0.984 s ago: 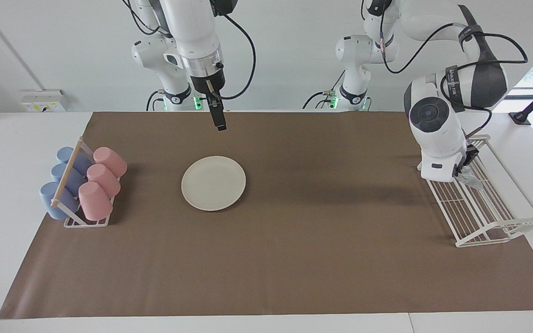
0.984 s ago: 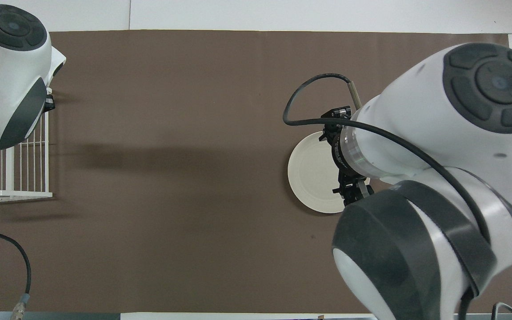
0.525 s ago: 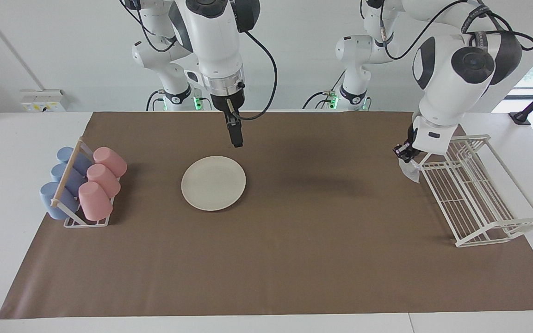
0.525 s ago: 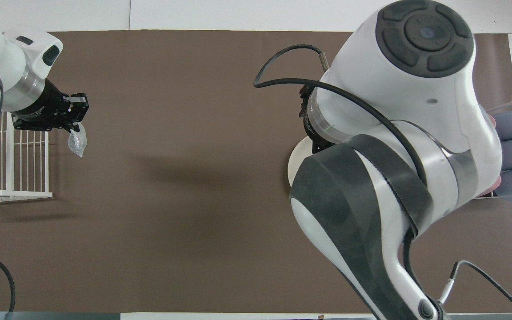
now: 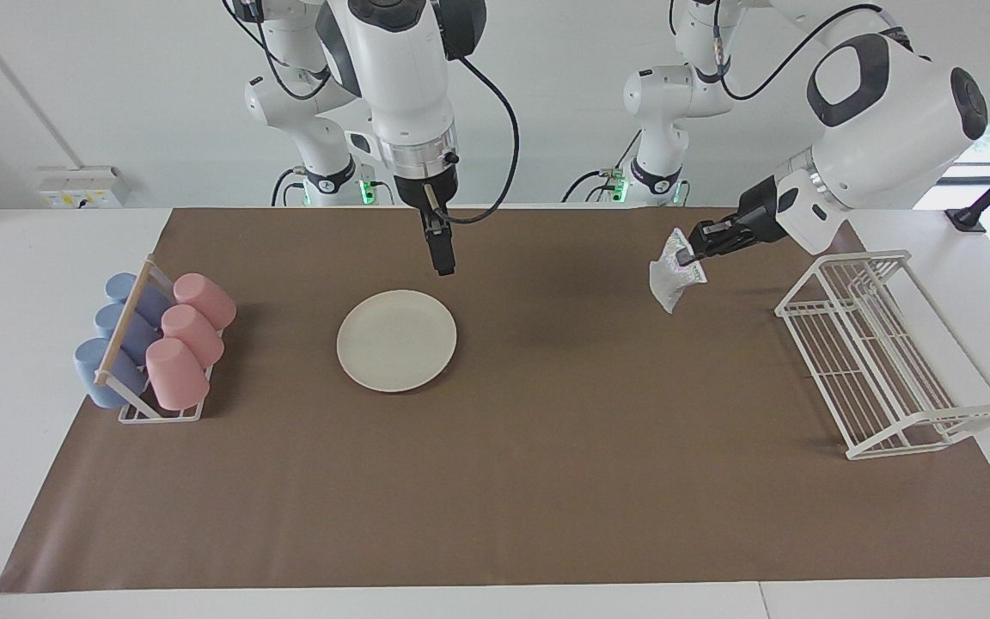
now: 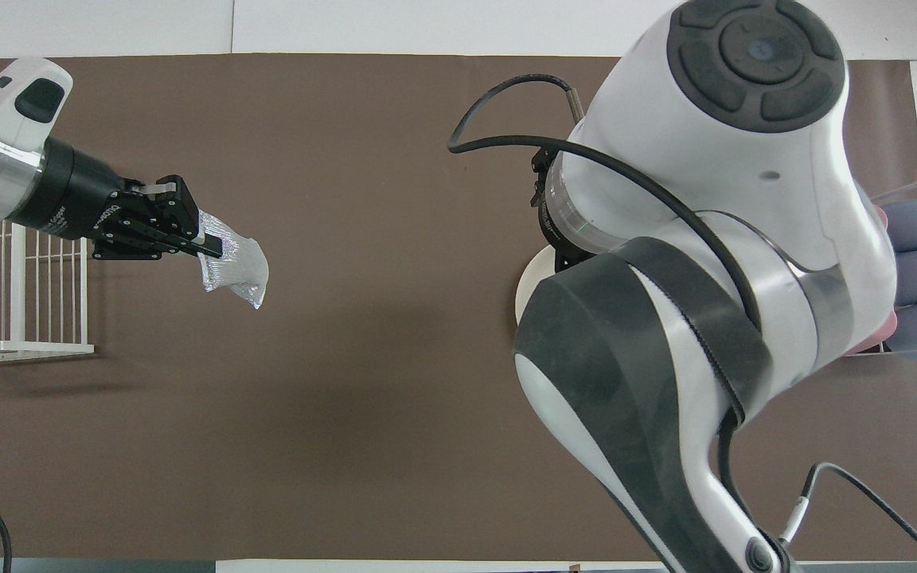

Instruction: Wipe plate with sponge

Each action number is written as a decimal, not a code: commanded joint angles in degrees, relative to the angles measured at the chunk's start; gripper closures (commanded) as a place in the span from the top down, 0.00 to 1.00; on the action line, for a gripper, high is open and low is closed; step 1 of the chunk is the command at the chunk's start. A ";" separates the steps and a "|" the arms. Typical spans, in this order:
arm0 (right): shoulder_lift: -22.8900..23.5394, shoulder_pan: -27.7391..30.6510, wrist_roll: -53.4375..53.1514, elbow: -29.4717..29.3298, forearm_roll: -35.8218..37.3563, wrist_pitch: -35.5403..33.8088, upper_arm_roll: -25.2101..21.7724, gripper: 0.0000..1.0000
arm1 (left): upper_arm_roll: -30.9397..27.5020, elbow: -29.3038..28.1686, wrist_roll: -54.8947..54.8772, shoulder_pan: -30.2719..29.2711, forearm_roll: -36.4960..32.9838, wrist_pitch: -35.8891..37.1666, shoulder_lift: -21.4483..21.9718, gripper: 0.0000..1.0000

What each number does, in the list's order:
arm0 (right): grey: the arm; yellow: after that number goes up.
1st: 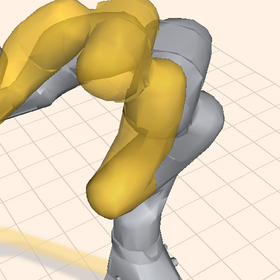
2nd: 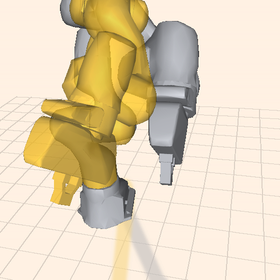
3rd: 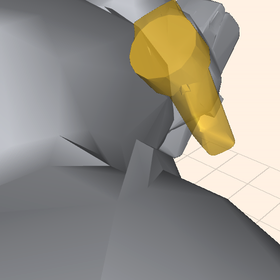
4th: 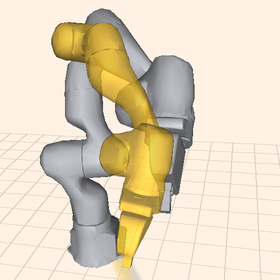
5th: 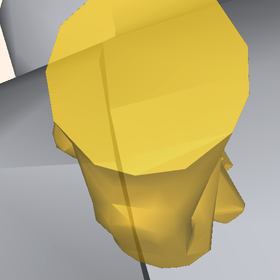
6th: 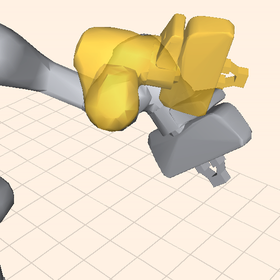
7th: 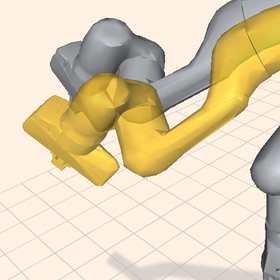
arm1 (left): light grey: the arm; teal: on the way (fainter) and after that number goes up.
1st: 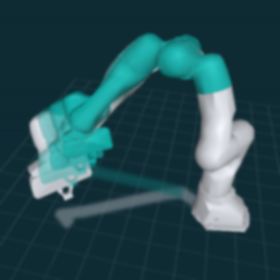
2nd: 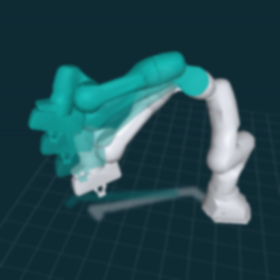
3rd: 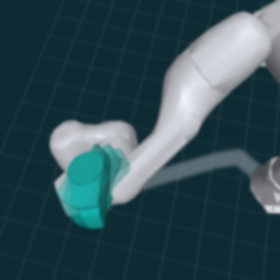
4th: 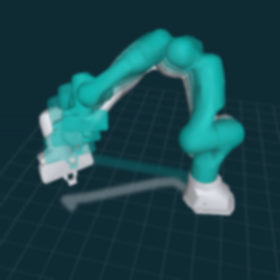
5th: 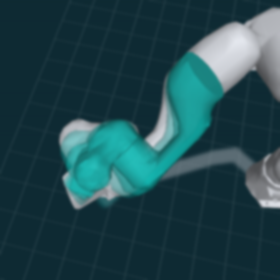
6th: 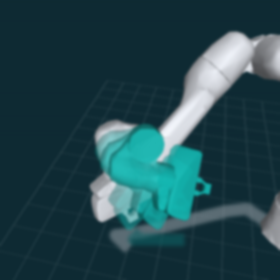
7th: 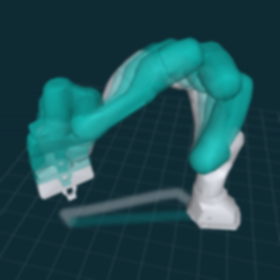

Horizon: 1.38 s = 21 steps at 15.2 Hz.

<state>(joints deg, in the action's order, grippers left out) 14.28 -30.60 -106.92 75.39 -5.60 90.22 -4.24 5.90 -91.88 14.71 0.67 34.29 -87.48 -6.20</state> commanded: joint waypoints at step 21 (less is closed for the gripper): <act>2.25 -9.91 -8.65 3.71 -6.69 13.22 0.11 1.00 | 0.16 -40.48 -38.35 5.22 50.44 -17.37 18.51 0.00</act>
<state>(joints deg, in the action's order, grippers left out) 17.23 -40.39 -114.55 77.05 -10.49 101.51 -4.11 6.66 -130.79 -21.91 5.66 83.58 -105.83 10.88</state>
